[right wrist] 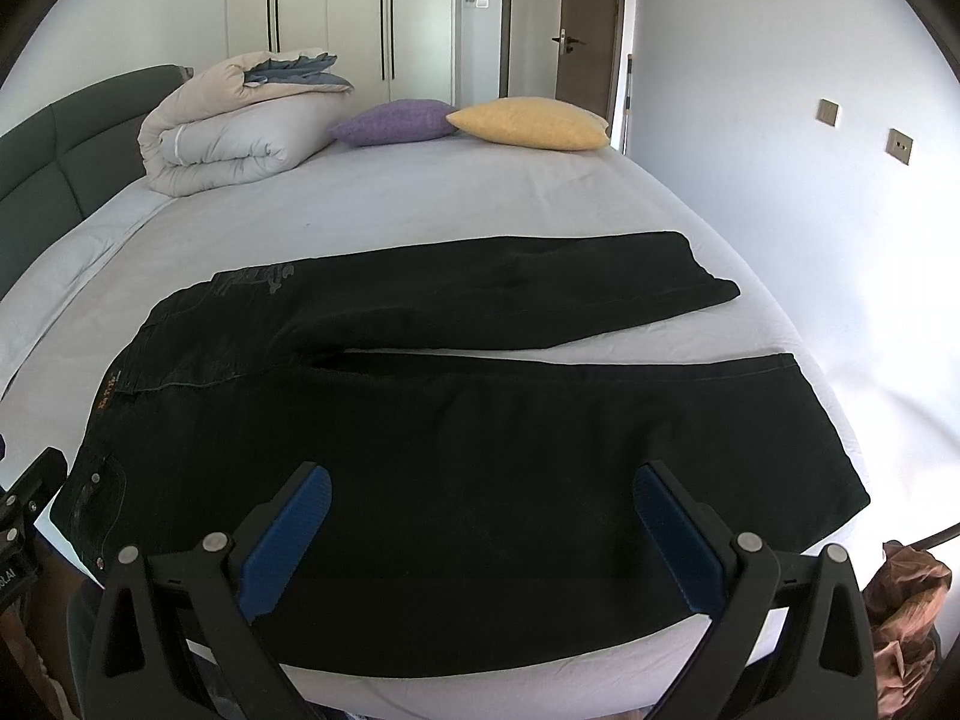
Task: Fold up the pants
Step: 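Hover both grippers over the black jeans waistband and approach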
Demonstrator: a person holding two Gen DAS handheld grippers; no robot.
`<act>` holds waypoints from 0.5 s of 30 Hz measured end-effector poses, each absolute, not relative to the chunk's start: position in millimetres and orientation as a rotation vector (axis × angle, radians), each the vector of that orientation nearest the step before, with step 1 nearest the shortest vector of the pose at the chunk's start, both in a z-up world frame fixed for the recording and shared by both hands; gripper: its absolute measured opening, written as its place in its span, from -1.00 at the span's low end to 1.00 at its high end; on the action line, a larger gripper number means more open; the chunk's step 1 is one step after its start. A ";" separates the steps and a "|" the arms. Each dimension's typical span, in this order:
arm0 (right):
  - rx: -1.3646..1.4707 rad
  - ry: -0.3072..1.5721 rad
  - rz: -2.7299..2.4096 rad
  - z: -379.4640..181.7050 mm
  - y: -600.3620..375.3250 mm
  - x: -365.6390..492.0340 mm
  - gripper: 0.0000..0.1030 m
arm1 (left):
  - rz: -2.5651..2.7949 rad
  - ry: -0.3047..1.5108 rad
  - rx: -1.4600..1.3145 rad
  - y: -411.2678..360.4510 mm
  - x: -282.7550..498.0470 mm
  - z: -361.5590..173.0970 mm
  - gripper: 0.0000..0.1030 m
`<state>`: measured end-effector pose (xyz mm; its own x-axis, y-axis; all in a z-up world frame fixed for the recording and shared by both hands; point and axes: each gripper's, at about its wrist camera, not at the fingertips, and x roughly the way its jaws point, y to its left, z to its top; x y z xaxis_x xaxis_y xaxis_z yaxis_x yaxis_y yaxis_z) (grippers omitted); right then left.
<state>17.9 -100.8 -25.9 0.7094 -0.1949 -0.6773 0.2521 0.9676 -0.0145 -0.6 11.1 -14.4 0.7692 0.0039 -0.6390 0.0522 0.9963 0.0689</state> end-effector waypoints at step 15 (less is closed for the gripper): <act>0.079 0.749 -0.243 -28.4 -96.6 18.0 1.00 | -0.028 0.701 0.086 9.8 0.3 -24.5 1.00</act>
<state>18.0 -96.6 -28.4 0.7057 -0.1905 -0.6824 0.2469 0.9689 -0.0152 0.3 9.8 -24.5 0.7641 0.0029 -0.6451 0.0552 0.9960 0.0698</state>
